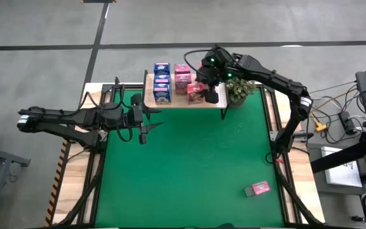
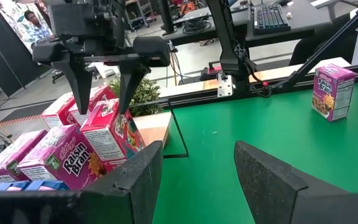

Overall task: Stack cereal on shelf
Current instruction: Put the red cereal box on the shelf aligned with the red cereal boxes

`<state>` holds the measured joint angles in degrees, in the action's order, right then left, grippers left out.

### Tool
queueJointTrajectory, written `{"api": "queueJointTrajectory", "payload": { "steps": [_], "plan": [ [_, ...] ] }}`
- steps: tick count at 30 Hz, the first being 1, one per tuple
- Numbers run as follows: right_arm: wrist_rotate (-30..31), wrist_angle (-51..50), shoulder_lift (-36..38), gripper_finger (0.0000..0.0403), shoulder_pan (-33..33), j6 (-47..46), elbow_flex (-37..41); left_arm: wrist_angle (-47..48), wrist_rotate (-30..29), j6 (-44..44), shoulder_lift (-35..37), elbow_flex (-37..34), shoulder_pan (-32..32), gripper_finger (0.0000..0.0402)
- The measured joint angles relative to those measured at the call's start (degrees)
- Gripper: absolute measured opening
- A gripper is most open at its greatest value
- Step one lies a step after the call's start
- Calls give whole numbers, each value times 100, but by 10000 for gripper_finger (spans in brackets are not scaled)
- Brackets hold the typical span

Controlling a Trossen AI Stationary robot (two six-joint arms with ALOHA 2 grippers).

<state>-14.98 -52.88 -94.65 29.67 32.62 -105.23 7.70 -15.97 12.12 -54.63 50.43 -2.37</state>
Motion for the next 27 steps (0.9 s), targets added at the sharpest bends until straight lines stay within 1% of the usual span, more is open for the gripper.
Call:
{"api": "queueJointTrajectory", "payload": {
  "steps": [6, 16, 22, 27],
  "plan": [
    [4, -25, -146, 258, 0, 48, 6, -2, 0, 0, 0, 0, 0, 183],
    [4, -42, -138, 213, 0, -33, -2, -2, 0, 0, -2, 0, 0, 183],
    [4, -46, -134, 198, 0, -52, -2, -2, 0, 0, -2, 0, 0, 183],
    [4, -46, -131, 194, 0, -61, -2, -4, 0, 2, -2, 0, 0, 184]
  ]
}}
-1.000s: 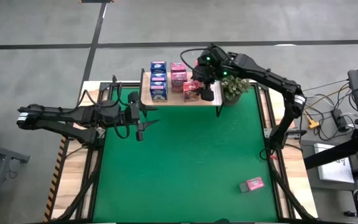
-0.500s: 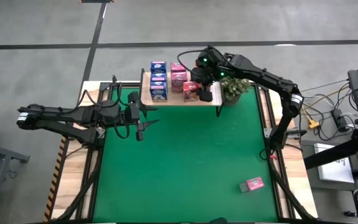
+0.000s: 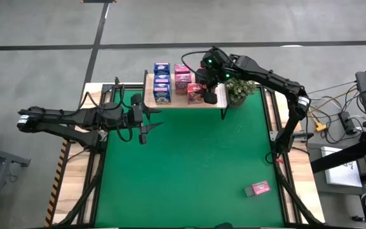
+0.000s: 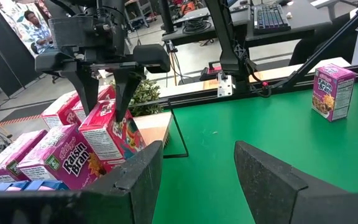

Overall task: Stack cereal on shelf
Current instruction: Put the red cereal box on the shelf aligned with the red cereal boxes

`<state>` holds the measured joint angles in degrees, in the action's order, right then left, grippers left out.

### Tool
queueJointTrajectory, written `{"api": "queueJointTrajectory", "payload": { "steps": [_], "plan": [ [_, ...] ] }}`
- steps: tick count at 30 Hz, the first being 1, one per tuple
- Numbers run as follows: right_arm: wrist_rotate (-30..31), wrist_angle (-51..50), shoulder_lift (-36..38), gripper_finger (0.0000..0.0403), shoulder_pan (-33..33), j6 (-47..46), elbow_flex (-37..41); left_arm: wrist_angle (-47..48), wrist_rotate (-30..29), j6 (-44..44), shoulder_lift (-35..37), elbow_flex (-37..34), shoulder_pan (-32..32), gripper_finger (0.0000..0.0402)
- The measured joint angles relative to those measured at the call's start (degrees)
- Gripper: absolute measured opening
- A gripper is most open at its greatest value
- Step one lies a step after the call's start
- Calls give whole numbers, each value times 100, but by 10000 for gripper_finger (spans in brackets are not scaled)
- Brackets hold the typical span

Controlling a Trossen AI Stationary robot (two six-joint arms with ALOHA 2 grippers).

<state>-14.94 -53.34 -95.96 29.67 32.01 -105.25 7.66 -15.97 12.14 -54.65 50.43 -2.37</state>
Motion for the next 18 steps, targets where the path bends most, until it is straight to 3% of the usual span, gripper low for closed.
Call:
{"api": "queueJointTrajectory", "payload": {
  "steps": [18],
  "plan": [
    [9, 31, 144, 194, 0, -101, -9, 0, 0, 22, 0, 0, 0, 184]
  ]
}}
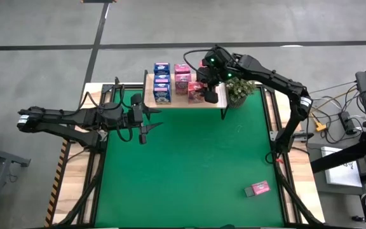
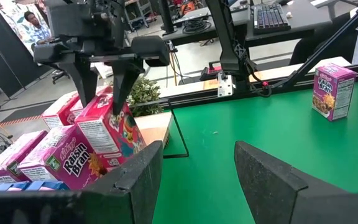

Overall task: Stack cereal on shelf
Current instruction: Put the red cereal box on the shelf aligned with the red cereal boxes

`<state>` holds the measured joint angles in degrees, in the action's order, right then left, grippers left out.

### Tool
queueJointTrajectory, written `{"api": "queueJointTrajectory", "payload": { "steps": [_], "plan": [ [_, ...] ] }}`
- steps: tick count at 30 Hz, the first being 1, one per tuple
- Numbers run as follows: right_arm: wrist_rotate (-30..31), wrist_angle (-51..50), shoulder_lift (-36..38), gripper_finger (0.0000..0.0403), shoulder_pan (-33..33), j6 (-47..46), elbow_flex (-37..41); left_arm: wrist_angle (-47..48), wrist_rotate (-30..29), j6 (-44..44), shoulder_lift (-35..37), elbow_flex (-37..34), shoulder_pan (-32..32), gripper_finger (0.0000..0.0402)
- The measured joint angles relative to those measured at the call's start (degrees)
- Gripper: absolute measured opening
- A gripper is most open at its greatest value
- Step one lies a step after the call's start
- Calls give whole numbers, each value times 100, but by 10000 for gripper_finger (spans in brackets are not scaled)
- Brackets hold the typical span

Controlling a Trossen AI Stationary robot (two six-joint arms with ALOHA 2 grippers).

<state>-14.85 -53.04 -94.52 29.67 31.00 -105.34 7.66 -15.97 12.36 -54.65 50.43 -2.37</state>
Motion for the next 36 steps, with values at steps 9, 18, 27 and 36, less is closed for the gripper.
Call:
{"api": "queueJointTrajectory", "payload": {
  "steps": [9, 18, 27, 36],
  "plan": [
    [-2, -316, 416, 194, -2, -308, -2, -3, 0, 0, 0, 0, 0, 184],
    [279, -925, 515, 194, 0, -565, 237, -24, 0, 0, 0, 0, 0, 184],
    [306, -680, 515, 194, 0, -548, 511, -46, 0, 0, -2, 0, 0, 184],
    [696, -675, 515, 194, 0, -401, 511, -44, 0, 13, -2, 0, 0, 184]
  ]
}}
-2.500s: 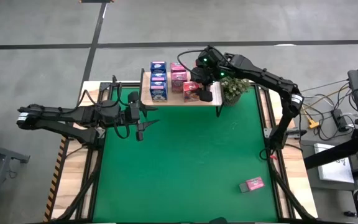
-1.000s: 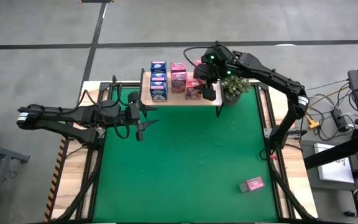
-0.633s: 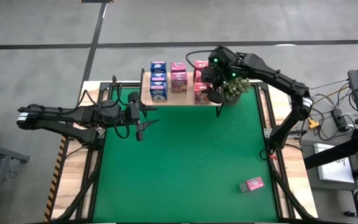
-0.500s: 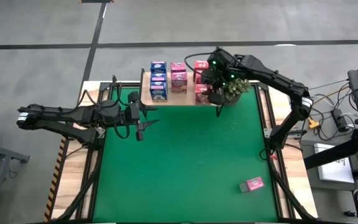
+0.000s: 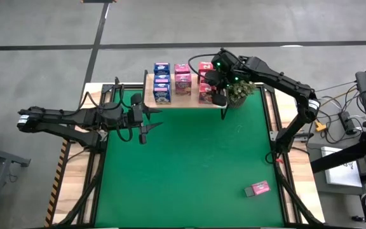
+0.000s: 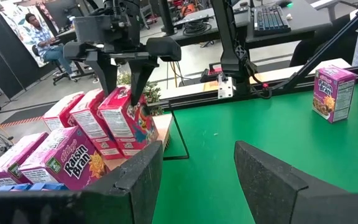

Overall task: Stack cereal on shelf
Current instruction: Put the red cereal box on the shelf aligned with the red cereal boxes

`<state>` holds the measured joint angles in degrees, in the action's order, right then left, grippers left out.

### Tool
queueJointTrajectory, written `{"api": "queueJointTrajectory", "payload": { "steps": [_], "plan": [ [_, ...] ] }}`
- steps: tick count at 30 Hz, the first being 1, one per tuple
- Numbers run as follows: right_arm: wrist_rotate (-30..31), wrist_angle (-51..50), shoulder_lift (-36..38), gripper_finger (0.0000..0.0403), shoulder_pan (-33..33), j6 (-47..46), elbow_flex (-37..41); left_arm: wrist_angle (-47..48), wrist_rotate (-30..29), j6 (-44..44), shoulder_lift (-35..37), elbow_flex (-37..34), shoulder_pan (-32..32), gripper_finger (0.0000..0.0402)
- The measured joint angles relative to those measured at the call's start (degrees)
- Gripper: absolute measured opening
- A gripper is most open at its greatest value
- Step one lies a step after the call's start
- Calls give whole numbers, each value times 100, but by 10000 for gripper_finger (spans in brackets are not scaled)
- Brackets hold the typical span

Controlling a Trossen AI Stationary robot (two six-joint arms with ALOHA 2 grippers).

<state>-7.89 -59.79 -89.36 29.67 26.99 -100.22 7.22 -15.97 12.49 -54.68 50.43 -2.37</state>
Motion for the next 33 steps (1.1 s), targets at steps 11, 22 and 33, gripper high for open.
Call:
{"api": "queueJointTrajectory", "payload": {
  "steps": [11, 22, 33],
  "plan": [
    [-3, 2, 0, 194, 0, 52, 0, 2, 0, 4, 0, 0, 0, 184],
    [-1, 2, 0, 194, 0, -14, 0, 2, 0, 7, 0, 0, 0, 184],
    [1, 2, 0, 194, 0, -83, 0, 2, 0, 7, 1, 0, 0, 184]
  ]
}}
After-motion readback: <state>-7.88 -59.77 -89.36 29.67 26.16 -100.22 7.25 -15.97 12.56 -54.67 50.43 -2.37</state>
